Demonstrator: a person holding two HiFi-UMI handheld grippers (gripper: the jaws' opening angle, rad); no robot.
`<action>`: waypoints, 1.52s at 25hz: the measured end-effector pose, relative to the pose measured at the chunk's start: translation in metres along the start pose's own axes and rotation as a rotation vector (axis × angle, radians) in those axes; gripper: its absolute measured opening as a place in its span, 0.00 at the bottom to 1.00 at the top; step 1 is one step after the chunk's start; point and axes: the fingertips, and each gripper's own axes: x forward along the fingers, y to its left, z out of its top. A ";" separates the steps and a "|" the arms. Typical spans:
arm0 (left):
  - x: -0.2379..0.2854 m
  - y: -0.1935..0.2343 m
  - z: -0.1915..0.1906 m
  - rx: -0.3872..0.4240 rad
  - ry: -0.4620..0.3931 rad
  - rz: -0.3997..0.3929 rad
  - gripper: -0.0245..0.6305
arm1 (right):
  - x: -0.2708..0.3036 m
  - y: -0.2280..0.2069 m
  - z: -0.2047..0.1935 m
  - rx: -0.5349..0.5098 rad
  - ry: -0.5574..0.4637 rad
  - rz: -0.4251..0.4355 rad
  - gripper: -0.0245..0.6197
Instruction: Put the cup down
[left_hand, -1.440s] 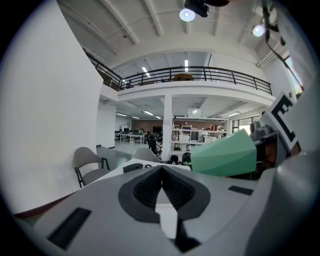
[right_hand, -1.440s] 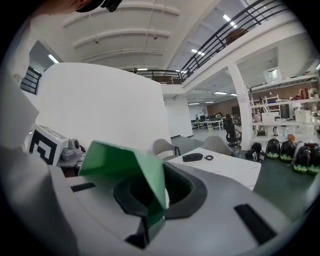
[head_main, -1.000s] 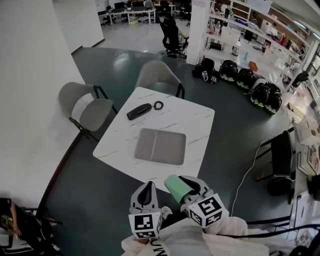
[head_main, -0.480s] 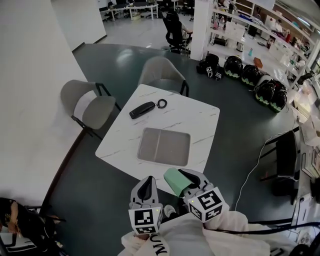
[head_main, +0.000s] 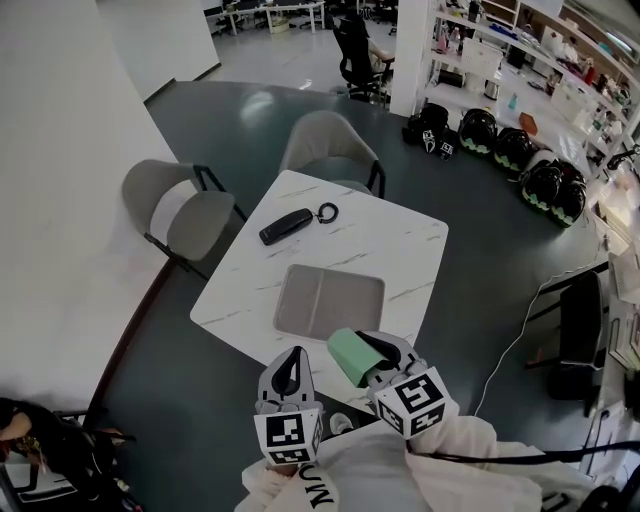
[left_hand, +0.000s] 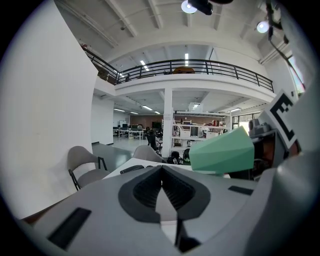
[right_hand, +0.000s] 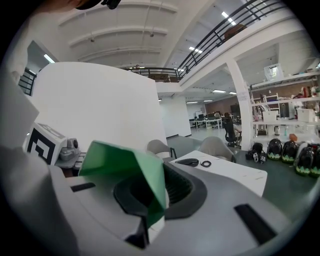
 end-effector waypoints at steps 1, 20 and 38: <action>0.004 0.000 0.000 -0.001 0.004 0.002 0.05 | 0.002 -0.003 0.000 0.003 0.003 0.003 0.06; 0.033 0.011 -0.011 -0.043 0.042 0.059 0.05 | 0.032 -0.027 -0.007 -0.008 0.085 0.047 0.06; 0.071 0.056 -0.035 -0.103 0.077 0.182 0.05 | 0.109 -0.060 -0.008 -0.118 0.185 0.096 0.06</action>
